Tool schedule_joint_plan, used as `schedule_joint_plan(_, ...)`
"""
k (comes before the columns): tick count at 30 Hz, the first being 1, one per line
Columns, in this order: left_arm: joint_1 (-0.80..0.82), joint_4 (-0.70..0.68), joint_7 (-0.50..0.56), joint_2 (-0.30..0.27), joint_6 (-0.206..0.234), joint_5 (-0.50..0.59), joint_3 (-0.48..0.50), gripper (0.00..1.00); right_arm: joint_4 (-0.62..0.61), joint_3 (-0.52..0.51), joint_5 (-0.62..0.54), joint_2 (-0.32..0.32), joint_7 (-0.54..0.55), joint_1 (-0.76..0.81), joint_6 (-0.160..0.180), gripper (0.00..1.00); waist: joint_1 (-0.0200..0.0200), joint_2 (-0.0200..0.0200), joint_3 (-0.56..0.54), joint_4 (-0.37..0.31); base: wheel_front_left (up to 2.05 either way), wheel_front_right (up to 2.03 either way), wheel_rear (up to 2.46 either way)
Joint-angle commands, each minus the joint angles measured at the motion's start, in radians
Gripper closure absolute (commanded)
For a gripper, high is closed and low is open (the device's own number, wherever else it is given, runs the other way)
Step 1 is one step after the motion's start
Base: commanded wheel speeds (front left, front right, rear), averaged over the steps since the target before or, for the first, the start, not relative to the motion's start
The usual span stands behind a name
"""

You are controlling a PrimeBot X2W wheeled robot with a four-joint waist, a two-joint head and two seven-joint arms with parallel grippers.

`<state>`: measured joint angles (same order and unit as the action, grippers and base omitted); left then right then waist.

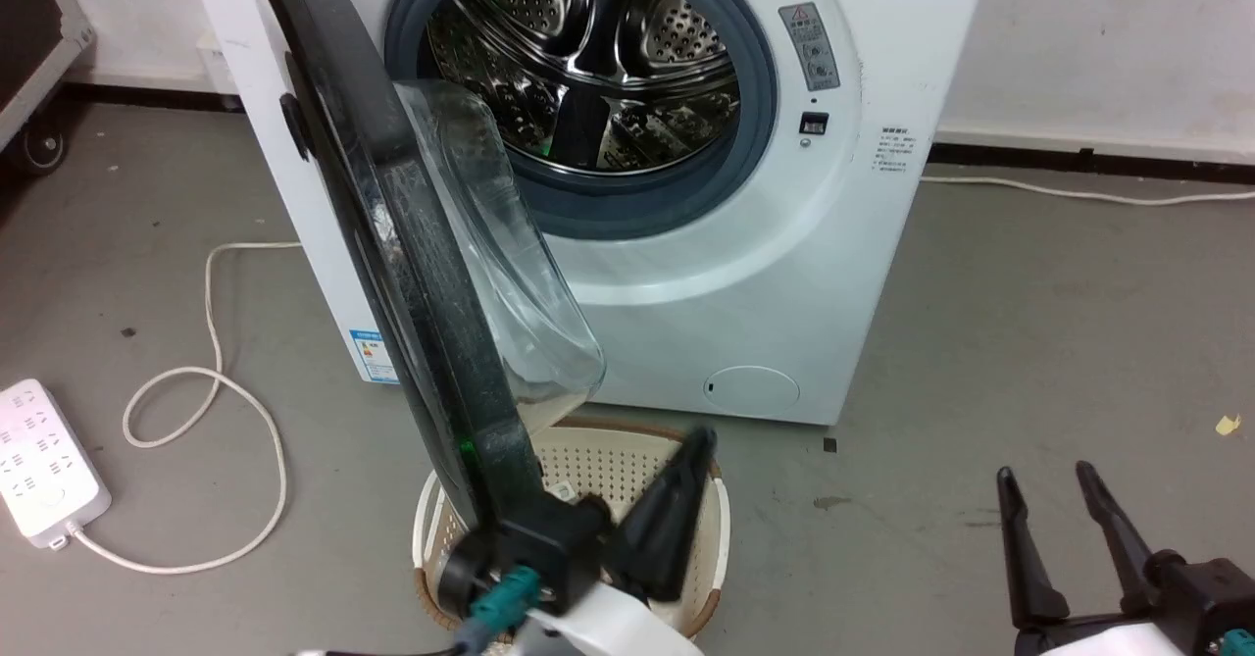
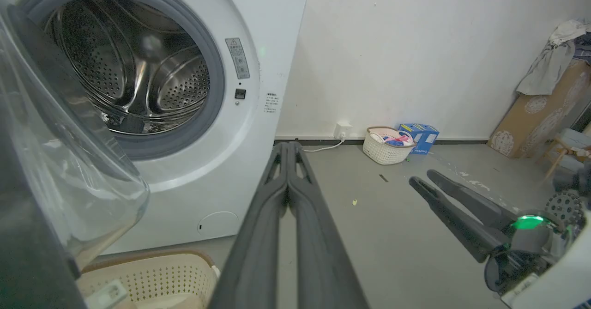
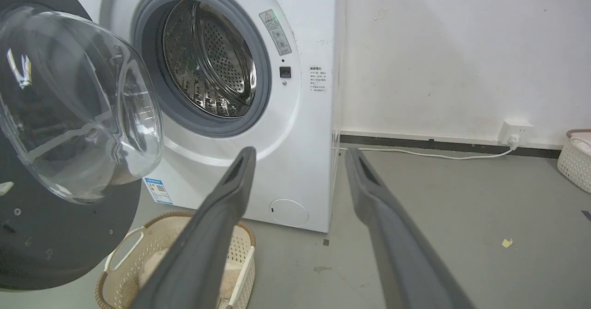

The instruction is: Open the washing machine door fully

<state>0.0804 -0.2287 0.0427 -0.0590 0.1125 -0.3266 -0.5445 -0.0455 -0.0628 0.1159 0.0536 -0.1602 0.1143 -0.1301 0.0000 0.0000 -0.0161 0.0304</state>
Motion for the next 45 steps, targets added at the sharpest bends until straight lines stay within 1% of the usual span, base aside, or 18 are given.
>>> schedule_joint_plan(1, -0.013, 0.038, -0.005, 0.002, -0.003, -0.004, -0.012, 1.0, 0.005, 0.004, 0.004, -0.003, 0.0, -0.013, -0.001, 0.0, 0.0, 0.0, 0.006, 0.001, 0.0, 0.0, 0.0)
schedule_joint_plan(4, -0.026, 0.119, -0.025, -0.002, 0.002, -0.02, -0.002, 1.0, 0.008, 0.009, 0.002, -0.003, 0.002, -0.016, -0.001, 0.0, 0.0, 0.0, 0.012, 0.005, 0.0, 0.0, 0.0)
schedule_joint_plan(7, -0.028, 0.182, -0.059, -0.014, 0.019, -0.022, 0.035, 1.0, 0.008, 0.008, 0.002, -0.003, 0.003, -0.017, -0.001, 0.0, 0.0, 0.0, 0.016, 0.012, 0.0, 0.0, 0.0)
schedule_joint_plan(10, -0.03, 0.22, -0.085, -0.023, 0.034, -0.03, 0.068, 1.0, 0.012, 0.006, 0.007, -0.003, 0.011, -0.013, -0.001, 0.0, 0.0, 0.0, 0.017, 0.028, 0.0, 0.0, 0.0)
schedule_joint_plan(14, -0.033, 0.245, -0.094, -0.035, 0.041, -0.033, 0.083, 1.0, 0.012, 0.005, 0.011, -0.003, 0.016, -0.002, -0.001, 0.0, 0.0, 0.0, 0.018, 0.063, 0.0, 0.0, 0.0)
schedule_joint_plan(21, -0.044, 0.258, -0.109, -0.049, 0.043, -0.054, 0.105, 1.0, 0.012, 0.005, 0.025, -0.003, 0.017, 0.005, -0.001, 0.0, 0.0, 0.0, 0.012, 0.158, 0.0, 0.0, 0.0)
schedule_joint_plan(25, -0.051, 0.26, -0.098, -0.068, 0.042, -0.06, 0.112, 1.0, 0.016, 0.014, 0.031, -0.003, 0.015, 0.009, -0.001, 0.0, 0.0, 0.0, 0.009, 0.226, 0.0, 0.0, 0.0)
schedule_joint_plan(28, -0.054, 0.256, -0.094, -0.088, 0.049, -0.069, 0.136, 1.0, 0.018, 0.026, 0.037, -0.003, 0.014, 0.008, -0.001, 0.0, 0.0, 0.0, 0.011, 0.275, 0.0, 0.0, 0.0)
schedule_joint_plan(30, -0.053, 0.252, -0.095, -0.098, 0.053, -0.069, 0.147, 1.0, 0.018, 0.031, 0.039, -0.003, 0.015, 0.007, -0.001, 0.0, 0.0, 0.0, 0.015, 0.289, 0.0, 0.0, 0.0)
schedule_joint_plan(31, -0.047, 0.244, -0.094, -0.122, 0.058, -0.072, 0.172, 1.0, 0.016, 0.037, 0.041, -0.003, 0.016, 0.005, -0.001, 0.0, 0.0, 0.0, 0.026, 0.318, 0.0, 0.0, 0.0)
schedule_joint_plan(32, -0.041, 0.241, -0.091, -0.135, 0.058, -0.075, 0.186, 1.0, 0.014, 0.039, 0.04, -0.003, 0.016, 0.003, -0.001, 0.0, 0.0, 0.0, 0.034, 0.331, 0.0, 0.0, 0.0)
schedule_joint_plan(33, -0.041, 0.241, -0.091, -0.135, 0.058, -0.075, 0.186, 1.0, 0.014, 0.039, 0.04, -0.003, 0.016, 0.003, -0.001, 0.0, 0.0, 0.0, 0.034, 0.331, 0.0, 0.0, 0.0)
schedule_joint_plan(34, -0.024, 0.239, -0.085, -0.168, 0.059, -0.081, 0.22, 1.0, 0.01, 0.045, 0.036, -0.003, 0.02, -0.005, -0.001, 0.0, 0.0, 0.0, 0.053, 0.349, 0.0, 0.0, 0.0)
schedule_joint_plan(35, -0.024, 0.239, -0.085, -0.168, 0.059, -0.081, 0.22, 1.0, 0.01, 0.045, 0.036, -0.003, 0.02, -0.005, -0.001, 0.0, 0.0, 0.0, 0.053, 0.349, 0.0, 0.0, 0.0)
schedule_joint_plan(36, -0.002, 0.24, -0.077, -0.202, 0.059, -0.092, 0.259, 1.0, 0.005, 0.052, 0.031, -0.003, 0.027, -0.017, -0.001, 0.0, 0.0, 0.0, 0.077, 0.361, 0.0, 0.0, 0.0)
schedule_joint_plan(37, -0.002, 0.24, -0.077, -0.202, 0.059, -0.092, 0.259, 1.0, 0.005, 0.052, 0.031, -0.003, 0.027, -0.017, -0.001, 0.0, 0.0, 0.0, 0.077, 0.361, 0.0, 0.0, 0.0)
schedule_joint_plan(40, 0.036, 0.253, -0.058, -0.26, 0.06, -0.11, 0.324, 1.0, -0.004, 0.06, 0.019, -0.003, 0.036, -0.037, -0.001, 0.0, 0.0, 0.0, 0.117, 0.368, 0.0, 0.0, 0.0)
schedule_joint_plan(45, 0.122, 0.324, -0.024, -0.353, 0.04, -0.159, 0.426, 1.0, -0.029, 0.065, -0.005, -0.003, 0.057, -0.07, -0.001, 0.0, 0.0, 0.0, 0.192, 0.366, 0.0, 0.0, 0.0)
